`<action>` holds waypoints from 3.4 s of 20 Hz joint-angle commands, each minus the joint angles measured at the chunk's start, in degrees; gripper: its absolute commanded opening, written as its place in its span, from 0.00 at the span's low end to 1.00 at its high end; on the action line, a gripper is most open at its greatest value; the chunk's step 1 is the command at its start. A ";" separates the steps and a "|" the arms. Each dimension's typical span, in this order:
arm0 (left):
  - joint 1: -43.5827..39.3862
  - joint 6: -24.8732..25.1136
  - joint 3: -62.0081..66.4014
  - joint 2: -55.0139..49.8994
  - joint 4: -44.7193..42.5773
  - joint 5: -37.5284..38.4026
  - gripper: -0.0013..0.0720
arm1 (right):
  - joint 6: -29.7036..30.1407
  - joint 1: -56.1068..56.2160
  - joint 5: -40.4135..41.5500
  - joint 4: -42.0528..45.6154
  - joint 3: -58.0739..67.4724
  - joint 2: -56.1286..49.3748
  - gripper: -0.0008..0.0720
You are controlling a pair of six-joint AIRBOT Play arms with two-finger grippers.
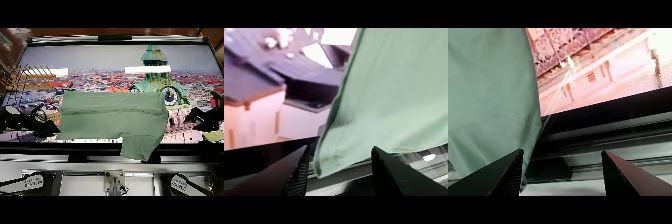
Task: Fold the shirts.
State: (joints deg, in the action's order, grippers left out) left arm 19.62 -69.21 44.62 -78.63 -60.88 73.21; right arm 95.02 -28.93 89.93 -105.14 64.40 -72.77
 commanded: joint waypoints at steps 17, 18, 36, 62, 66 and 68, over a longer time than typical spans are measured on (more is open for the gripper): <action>-4.63 0.44 -0.70 -1.53 1.42 -2.29 0.06 | 5.92 8.57 -15.19 -9.29 -32.54 11.93 0.85; -4.63 0.42 -0.70 -1.53 1.42 -2.27 0.06 | 5.88 9.25 -16.68 -11.26 -33.77 11.91 0.84; -4.63 7.63 3.41 0.24 2.86 -5.44 0.06 | 0.17 18.38 -21.86 -12.13 -29.20 14.12 0.10; -9.22 -10.95 52.13 -33.18 3.98 -0.96 0.72 | -2.36 19.87 -36.52 -11.93 17.79 -26.71 0.62; -8.98 -9.92 59.08 -32.89 3.93 6.93 0.72 | -1.14 17.07 -29.66 -4.68 17.79 -19.82 0.64; -9.01 -10.23 60.13 -31.52 3.96 7.48 0.71 | 0.79 17.07 -21.53 -2.67 17.77 -19.10 0.66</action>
State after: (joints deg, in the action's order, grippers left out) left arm 10.57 -79.57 102.10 -111.11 -56.97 77.17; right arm 93.62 -11.22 59.18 -112.07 82.17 -94.04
